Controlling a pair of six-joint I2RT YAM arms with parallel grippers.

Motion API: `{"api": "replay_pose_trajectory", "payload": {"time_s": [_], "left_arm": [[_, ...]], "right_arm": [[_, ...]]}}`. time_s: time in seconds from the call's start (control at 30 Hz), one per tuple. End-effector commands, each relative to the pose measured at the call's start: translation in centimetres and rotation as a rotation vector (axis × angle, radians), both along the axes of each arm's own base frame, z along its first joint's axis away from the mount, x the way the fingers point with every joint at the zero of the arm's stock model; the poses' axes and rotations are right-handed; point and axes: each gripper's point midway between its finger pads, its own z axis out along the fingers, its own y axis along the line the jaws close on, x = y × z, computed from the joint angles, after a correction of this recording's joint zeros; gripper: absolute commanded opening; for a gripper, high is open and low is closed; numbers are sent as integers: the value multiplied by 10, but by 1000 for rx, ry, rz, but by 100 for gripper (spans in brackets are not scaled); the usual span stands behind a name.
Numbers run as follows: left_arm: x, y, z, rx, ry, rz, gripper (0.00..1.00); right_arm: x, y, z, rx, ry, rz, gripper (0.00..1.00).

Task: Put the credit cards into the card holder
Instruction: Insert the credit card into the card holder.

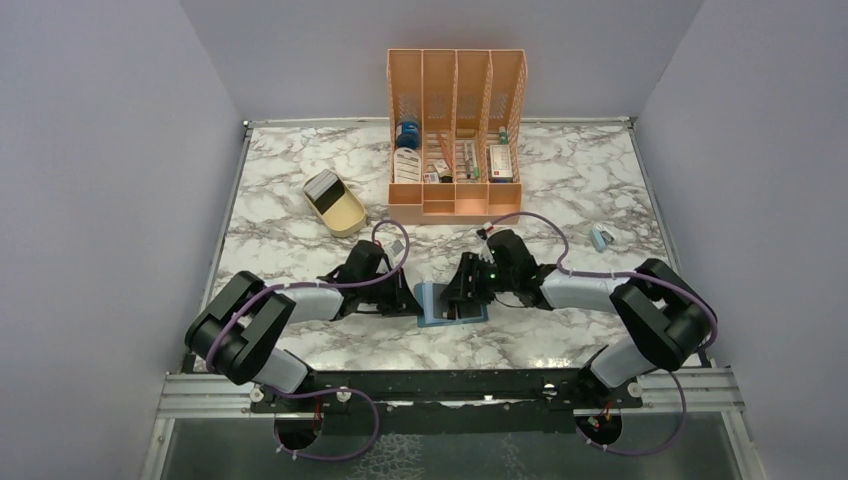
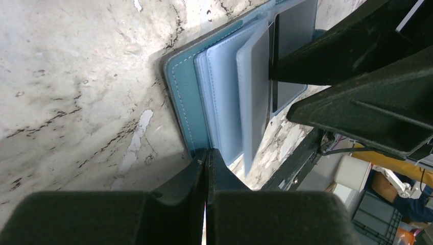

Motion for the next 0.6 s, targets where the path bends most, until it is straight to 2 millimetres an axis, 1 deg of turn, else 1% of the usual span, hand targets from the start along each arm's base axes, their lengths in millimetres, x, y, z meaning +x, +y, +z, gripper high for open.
{"api": "replay_pose_trajectory", "payload": {"time_s": [0.0, 0.1, 0.3, 0.57], "left_arm": [[9, 3, -8, 61, -25, 11, 4], [13, 0, -5, 56, -28, 6, 4], [18, 1, -4, 78, -40, 9, 4], [25, -1, 10, 78, -69, 17, 5]], "right_arm": [[-14, 7, -9, 29, -6, 91, 48], [-16, 10, -8, 50, -3, 102, 48], [-19, 15, 0, 109, 0, 103, 47], [-23, 18, -5, 126, 25, 117, 44]]}}
